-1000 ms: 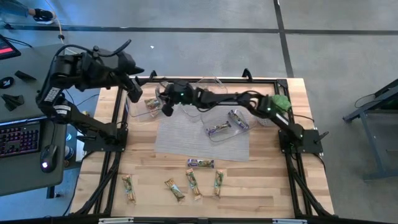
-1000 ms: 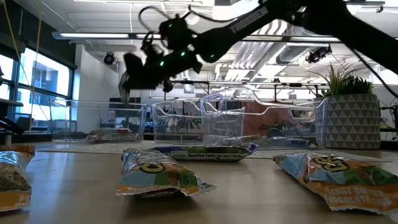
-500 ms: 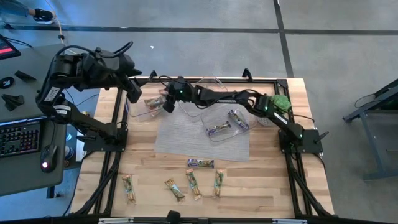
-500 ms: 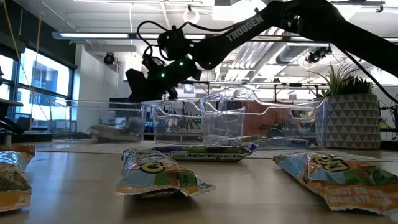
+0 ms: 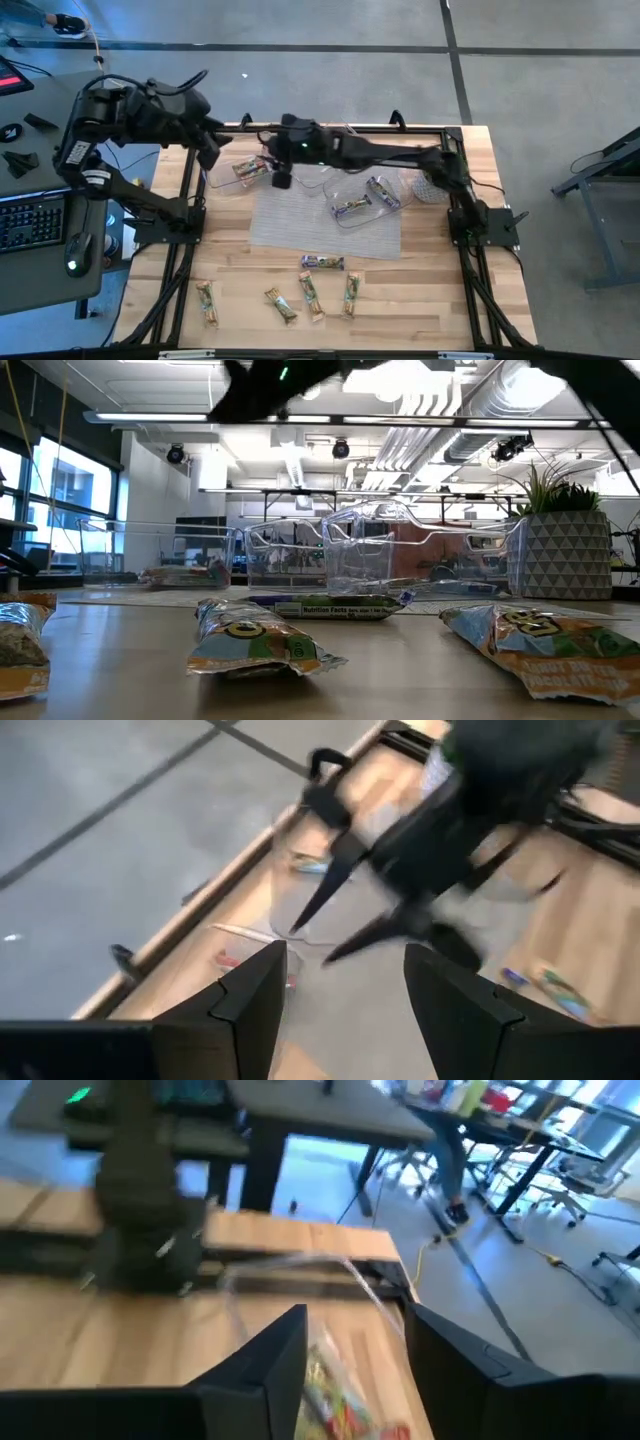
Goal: Pick and place Granola Bars by type
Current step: Put the blue granola bar into the right transparent bin
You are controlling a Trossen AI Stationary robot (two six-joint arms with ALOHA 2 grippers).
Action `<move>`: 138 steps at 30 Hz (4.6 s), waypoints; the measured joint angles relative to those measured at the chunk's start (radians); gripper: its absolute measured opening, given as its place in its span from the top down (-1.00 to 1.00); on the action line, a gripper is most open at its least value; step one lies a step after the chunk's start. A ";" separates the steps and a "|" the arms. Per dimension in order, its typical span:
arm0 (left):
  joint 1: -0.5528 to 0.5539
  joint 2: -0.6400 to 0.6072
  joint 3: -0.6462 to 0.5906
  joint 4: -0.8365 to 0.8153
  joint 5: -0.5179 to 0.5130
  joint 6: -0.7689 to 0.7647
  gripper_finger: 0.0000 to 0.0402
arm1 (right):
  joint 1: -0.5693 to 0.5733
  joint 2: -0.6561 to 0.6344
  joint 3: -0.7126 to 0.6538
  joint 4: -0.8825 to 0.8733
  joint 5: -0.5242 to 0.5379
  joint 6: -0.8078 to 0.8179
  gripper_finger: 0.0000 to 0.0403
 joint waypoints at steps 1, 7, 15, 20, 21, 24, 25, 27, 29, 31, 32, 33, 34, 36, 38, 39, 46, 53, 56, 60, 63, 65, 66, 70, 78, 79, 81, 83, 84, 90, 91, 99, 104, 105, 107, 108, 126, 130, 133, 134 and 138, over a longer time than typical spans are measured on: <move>0.000 -0.010 -0.014 0.001 0.022 -0.008 0.02 | 0.016 -0.039 0.000 -0.059 0.013 -0.014 0.27; 0.000 -0.147 -0.313 0.003 0.045 -0.178 0.02 | 0.093 -0.246 0.000 -0.457 0.076 0.044 0.33; -0.007 -0.330 -0.989 0.384 0.242 -0.349 0.02 | 0.175 -0.307 -0.002 -0.959 0.039 0.285 0.34; -0.047 -0.328 -1.351 1.034 0.621 -0.258 0.02 | 0.234 -0.281 -0.002 -1.091 0.053 0.368 0.34; -0.054 -0.315 -1.401 1.157 0.690 -0.243 0.02 | 0.244 -0.278 -0.002 -1.098 0.053 0.369 0.34; -0.084 -0.264 -1.512 1.417 0.826 -0.197 0.02 | 0.274 -0.278 -0.002 -1.108 0.026 0.368 0.34; -0.096 -0.248 -1.534 1.476 0.835 -0.190 0.02 | 0.284 -0.278 -0.002 -1.109 0.010 0.366 0.34; -0.117 -0.215 -1.556 1.536 0.811 -0.172 0.02 | 0.305 -0.278 -0.002 -1.115 -0.008 0.350 0.34; -0.137 -0.174 -1.560 1.530 0.750 -0.151 0.02 | 0.324 -0.278 -0.002 -1.126 -0.014 0.340 0.34; -0.147 -0.143 -1.561 1.525 0.701 -0.147 0.02 | 0.341 -0.278 -0.002 -1.129 -0.015 0.345 0.34; -0.147 -0.129 -1.561 1.527 0.683 -0.147 0.02 | 0.348 -0.278 -0.002 -1.128 -0.015 0.351 0.34; -0.147 -0.115 -1.561 1.523 0.663 -0.147 0.02 | 0.354 -0.278 -0.002 -1.128 -0.015 0.360 0.34; -0.145 -0.102 -1.561 1.518 0.644 -0.147 0.02 | 0.362 -0.278 -0.002 -1.129 -0.015 0.370 0.34; -0.144 -0.081 -1.561 1.535 0.576 -0.149 0.02 | 0.374 -0.278 -0.002 -1.135 -0.015 0.373 0.34; -0.144 -0.064 -1.560 1.549 0.506 -0.158 0.02 | 0.385 -0.278 -0.002 -1.151 -0.018 0.385 0.34; -0.144 -0.056 -1.560 1.551 0.501 -0.157 0.02 | 0.389 -0.278 -0.002 -1.158 -0.023 0.403 0.34; -0.198 -0.040 -1.560 1.684 0.571 0.002 0.02 | 0.419 -0.311 -0.160 -1.116 -0.031 0.515 0.34; -0.334 -0.028 -1.559 1.790 0.379 0.223 0.02 | 0.454 -0.486 -0.604 -0.721 -0.134 0.673 0.34; -0.365 -0.024 -1.559 1.751 0.227 0.170 0.02 | 0.472 -0.588 -0.783 -0.526 -0.154 0.751 0.34; -0.374 -0.004 -1.562 1.751 0.205 0.145 0.02 | 0.506 -0.724 -1.009 -0.335 -0.077 0.741 0.34; -0.374 0.044 -1.558 1.869 0.253 0.154 0.02 | 0.526 -0.812 -1.178 -0.191 0.039 0.710 0.34; -0.374 0.089 -1.554 1.935 0.309 0.189 0.02 | 0.535 -0.855 -1.288 -0.062 0.097 0.734 0.34; -0.374 0.122 -1.541 1.958 0.329 0.207 0.02 | 0.538 -0.869 -1.344 0.009 0.113 0.751 0.34; -0.374 0.258 -1.483 1.967 0.356 0.243 0.02 | 0.541 -0.884 -1.542 0.334 0.131 0.762 0.34; -0.374 0.457 -1.338 1.964 0.410 0.245 0.02 | 0.548 -0.877 -1.760 0.747 0.191 0.714 0.34; -0.374 0.476 -1.325 1.960 0.421 0.245 0.02 | 0.551 -0.875 -1.769 0.769 0.213 0.685 0.34; -0.379 0.512 -1.299 1.945 0.434 0.245 0.02 | 0.558 -0.870 -1.777 0.815 0.247 0.623 0.34; -0.383 0.546 -1.268 1.918 0.428 0.246 0.02 | 0.564 -0.869 -1.782 0.851 0.274 0.559 0.34; -0.389 0.559 -1.257 1.896 0.418 0.246 0.02 | 0.568 -0.868 -1.781 0.866 0.287 0.536 0.34; -0.420 0.623 -1.232 1.866 0.321 0.241 0.02 | 0.590 -0.867 -1.781 0.885 0.369 0.467 0.34; -0.422 0.631 -1.232 1.862 0.310 0.230 0.02 | 0.590 -0.867 -1.781 0.885 0.370 0.467 0.34; -0.423 0.654 -1.229 1.867 0.262 0.115 0.03 | 0.590 -0.867 -1.781 0.875 0.345 0.460 0.34; -0.422 0.655 -1.230 1.866 0.248 0.114 0.21 | 0.590 -0.867 -1.781 0.875 0.348 0.421 0.34; -0.422 0.656 -1.230 1.865 0.243 0.114 0.26 | 0.590 -0.867 -1.781 0.875 0.348 0.421 0.34; -0.422 0.656 -1.230 1.863 0.235 0.113 0.37 | 0.590 -0.867 -1.781 0.875 0.348 0.412 0.34; -0.422 0.656 -1.230 1.863 0.231 0.113 0.42 | 0.590 -0.867 -1.781 0.874 0.348 0.400 0.34; -0.417 0.610 -0.692 1.241 -0.235 0.369 0.61 | 0.607 -0.867 -1.780 0.825 0.254 0.397 0.34; -0.360 0.606 -0.571 1.141 -0.328 0.430 0.61 | 0.624 -0.867 -1.780 0.816 0.259 0.404 0.34; -0.269 0.606 -0.533 1.150 -0.165 0.357 0.61 | 0.629 -0.867 -1.780 0.818 0.259 0.428 0.34; -0.237 0.607 -0.530 1.166 -0.096 0.316 0.61 | 0.629 -0.867 -1.780 0.820 0.258 0.445 0.34; -0.113 0.663 -0.535 1.215 0.090 0.247 0.61 | 0.629 -0.867 -1.780 0.813 0.254 0.476 0.34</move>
